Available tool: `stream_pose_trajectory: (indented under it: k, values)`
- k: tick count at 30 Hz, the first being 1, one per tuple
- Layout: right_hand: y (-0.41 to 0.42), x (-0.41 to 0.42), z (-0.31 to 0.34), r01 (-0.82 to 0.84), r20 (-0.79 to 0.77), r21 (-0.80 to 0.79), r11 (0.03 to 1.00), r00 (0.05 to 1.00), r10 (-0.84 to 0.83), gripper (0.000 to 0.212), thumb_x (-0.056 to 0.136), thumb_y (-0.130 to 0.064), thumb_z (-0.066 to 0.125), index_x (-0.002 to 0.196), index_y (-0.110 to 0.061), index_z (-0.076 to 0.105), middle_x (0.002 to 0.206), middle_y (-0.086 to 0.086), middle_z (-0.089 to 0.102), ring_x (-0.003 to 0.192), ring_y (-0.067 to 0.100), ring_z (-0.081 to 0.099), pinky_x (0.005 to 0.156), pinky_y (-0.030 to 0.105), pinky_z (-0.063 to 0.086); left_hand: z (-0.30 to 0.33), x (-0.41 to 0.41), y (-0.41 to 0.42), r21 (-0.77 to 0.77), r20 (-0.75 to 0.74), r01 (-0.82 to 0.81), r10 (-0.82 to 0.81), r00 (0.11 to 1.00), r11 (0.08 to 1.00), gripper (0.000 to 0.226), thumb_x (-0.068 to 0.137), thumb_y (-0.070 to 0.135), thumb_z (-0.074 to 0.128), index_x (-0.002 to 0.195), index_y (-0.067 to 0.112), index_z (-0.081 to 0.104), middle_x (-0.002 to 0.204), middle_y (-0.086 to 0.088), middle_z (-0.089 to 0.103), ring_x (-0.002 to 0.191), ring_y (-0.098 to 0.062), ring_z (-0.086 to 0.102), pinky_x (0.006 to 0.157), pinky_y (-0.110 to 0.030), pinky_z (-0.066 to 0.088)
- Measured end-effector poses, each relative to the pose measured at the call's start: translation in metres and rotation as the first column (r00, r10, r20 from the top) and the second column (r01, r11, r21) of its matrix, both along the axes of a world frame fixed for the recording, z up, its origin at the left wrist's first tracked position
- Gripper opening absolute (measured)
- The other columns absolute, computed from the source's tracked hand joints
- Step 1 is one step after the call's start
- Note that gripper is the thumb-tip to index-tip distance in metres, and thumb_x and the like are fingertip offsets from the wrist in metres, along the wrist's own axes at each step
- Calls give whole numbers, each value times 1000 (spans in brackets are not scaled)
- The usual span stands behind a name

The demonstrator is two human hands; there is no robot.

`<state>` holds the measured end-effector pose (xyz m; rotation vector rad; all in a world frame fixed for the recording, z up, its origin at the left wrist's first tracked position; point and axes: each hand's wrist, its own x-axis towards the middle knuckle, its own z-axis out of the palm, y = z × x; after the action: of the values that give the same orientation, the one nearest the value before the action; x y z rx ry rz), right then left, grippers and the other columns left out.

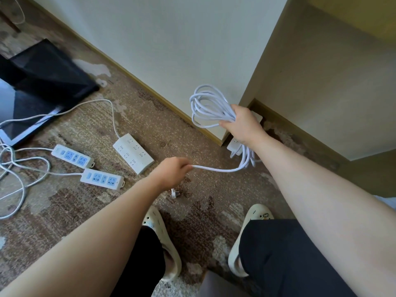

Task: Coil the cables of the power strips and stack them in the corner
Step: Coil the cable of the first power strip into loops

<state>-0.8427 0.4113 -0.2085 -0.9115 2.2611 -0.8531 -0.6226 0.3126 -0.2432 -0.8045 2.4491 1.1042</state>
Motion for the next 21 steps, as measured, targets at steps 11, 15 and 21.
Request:
stream_pose_trajectory:
  k: [11, 15, 21]
  values:
    - [5, -14, 2, 43, -55, -53, 998, 997, -46, 18, 90, -26, 69, 105, -18, 66, 91, 4, 69, 85, 25, 66, 79, 43, 54, 8, 17, -32, 56, -71, -123, 127, 989, 991, 21, 91, 40, 61, 75, 32, 71, 57, 7, 53, 49, -6, 41, 48, -20, 34]
    - [-2, 1, -1, 3, 112, -50, 999, 994, 2, 13, 90, -22, 73, 101, -20, 67, 70, -3, 64, 58, 9, 58, 61, 31, 50, 28, -30, 4, -99, -198, 72, -90, 976, 993, 37, 92, 42, 59, 56, 37, 51, 50, 10, 52, 46, -5, 46, 46, -22, 34]
    - [1, 15, -6, -5, 424, -69, 998, 905, 34, 12, 90, -8, 72, 90, -17, 65, 58, 0, 61, 54, 15, 59, 53, 24, 51, 35, -52, 18, -30, -315, 19, -27, 949, 999, 39, 91, 34, 63, 55, 28, 51, 47, 8, 43, 43, -7, 36, 47, -24, 29]
